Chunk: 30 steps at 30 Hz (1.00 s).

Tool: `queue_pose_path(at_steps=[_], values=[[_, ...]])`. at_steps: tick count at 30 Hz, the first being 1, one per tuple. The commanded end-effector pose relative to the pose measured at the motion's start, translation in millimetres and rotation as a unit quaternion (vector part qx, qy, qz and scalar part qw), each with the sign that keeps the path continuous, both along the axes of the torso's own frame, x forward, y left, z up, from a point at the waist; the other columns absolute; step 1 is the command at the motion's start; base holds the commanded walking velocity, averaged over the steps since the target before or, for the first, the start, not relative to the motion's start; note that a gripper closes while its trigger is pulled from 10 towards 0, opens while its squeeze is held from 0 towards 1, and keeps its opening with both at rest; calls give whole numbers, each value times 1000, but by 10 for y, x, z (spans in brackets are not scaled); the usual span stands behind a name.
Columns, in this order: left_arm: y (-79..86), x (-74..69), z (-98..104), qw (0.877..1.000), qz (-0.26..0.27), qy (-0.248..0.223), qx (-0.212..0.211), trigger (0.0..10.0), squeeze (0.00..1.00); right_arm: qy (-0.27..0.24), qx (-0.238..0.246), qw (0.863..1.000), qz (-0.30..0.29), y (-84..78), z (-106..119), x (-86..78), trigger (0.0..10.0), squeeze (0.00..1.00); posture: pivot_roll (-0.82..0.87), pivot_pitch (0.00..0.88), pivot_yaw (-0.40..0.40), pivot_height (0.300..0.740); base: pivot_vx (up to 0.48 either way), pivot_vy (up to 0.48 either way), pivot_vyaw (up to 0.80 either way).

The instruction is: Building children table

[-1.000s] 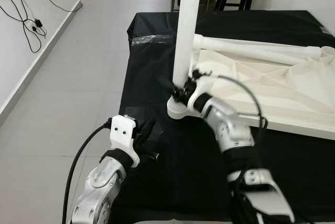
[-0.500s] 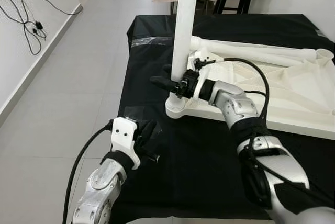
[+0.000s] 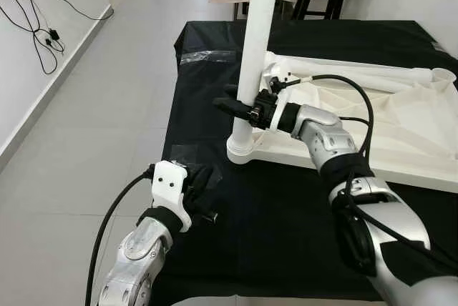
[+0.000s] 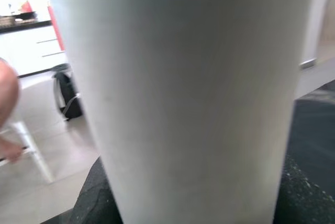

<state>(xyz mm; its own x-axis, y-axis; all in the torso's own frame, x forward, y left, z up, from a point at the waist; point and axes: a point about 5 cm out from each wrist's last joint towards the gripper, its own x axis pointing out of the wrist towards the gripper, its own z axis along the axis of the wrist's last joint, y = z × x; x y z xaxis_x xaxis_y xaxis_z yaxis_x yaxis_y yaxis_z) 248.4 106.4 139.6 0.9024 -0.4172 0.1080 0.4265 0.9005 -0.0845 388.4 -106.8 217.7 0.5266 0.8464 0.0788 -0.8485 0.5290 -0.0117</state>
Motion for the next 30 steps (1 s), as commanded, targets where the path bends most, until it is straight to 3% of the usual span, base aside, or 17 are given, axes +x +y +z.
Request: queue_pose_path(at_steps=[1, 3, 4, 5, 6, 7, 8, 10, 12, 14, 15, 20, 21, 25, 26, 29, 30], values=[[18, -21, -17, 1000, -1, 8, -2, 10000, 0, 53, -2, 998, -36, -16, -294, -29, 0, 0, 46, 141, -19, 740, 0, 0, 0], [26, -21, -15, 1000, -1, 8, -2, 10000, 0, 50, -5, 997, -63, -36, -317, -20, 0, 0, 44, 142, -19, 740, 0, 0, 0], [43, -23, -12, 1000, 0, 8, -1, 10000, 0, 54, 13, 986, -160, -76, -383, -1, 0, 0, 30, 152, -25, 740, 0, 0, 0], [55, -23, -11, 1000, 1, 8, -1, 10000, 0, 66, 38, 956, -284, -134, -482, -22, 0, 0, 30, 152, -25, 740, 0, 0, 0], [63, -21, -6, 1000, 1, 8, -1, 10000, 0, 91, 39, 941, -324, 9, -673, -201, 0, 0, 29, 161, -17, 740, 0, 0, 0], [63, -21, -6, 1000, 1, 8, -1, 10000, 0, 91, 39, 941, -324, 9, -673, -201, 0, 0, 29, 161, -17, 740, 0, 0, 0], [70, -13, -5, 1000, 1, 8, 0, 10000, 0, 99, 42, 936, -335, 194, -774, -382, 0, 0, 36, 160, -6, 740, 0, 0, 0], [70, -13, -5, 1000, 1, 8, 0, 10000, 0, 99, 42, 936, -335, 194, -774, -382, 0, 0, 36, 160, -6, 740, 0, 0, 0], [71, 2, -9, 1000, 0, 9, 2, 10000, 0, 84, 31, 957, -276, 529, -780, -517, 0, 0, 38, 149, -9, 740, 0, 0, 0], [71, 8, -13, 1000, -1, 9, 3, 10000, 0, 77, 31, 960, -267, 575, -749, -482, 0, 0, 35, 145, -11, 740, 0, 0, 0], [68, 12, -13, 1000, -1, 9, 3, 10000, 0, 75, 24, 957, -277, 568, -719, -416, 10000, 0, 33, 144, -11, 740, 0, 0, 0], [68, 20, -10, 1000, 4, 7, 3, 10000, 0, 65, 37, 960, -271, 554, -606, -305, 10000, 0, 38, 140, -13, 740, 0, 0, 0], [67, 23, -10, 1000, 5, 7, 3, 10000, 0, 55, 43, 964, -257, 563, -546, -291, 10000, 1000, 38, 138, -14, 740, 0, 0, 0], [61, 25, -13, 1000, 4, 8, 2, 10000, 0, 21, 50, 982, -183, 530, -300, -217, 10000, 1000, 37, 134, -14, 740, 0, 0, 0], [59, 26, -14, 1000, 3, 8, 1, 10000, 0, 12, 44, 987, -152, 519, -233, -213, 10000, 0, 37, 134, -14, 740, 0, 0, 0], [54, 28, -16, 1000, 1, 9, 0, 10000, 0, -14, -8, 999, -32, 493, -147, -224, 10000, 0, 35, 130, -14, 740, 0, 0, 0], [54, 28, -16, 1000, 1, 9, 0, 10000, 0, -14, -8, 999, -32, 493, -147, -224, 10000, 0, 35, 130, -14, 740, 0, 0, 0]])
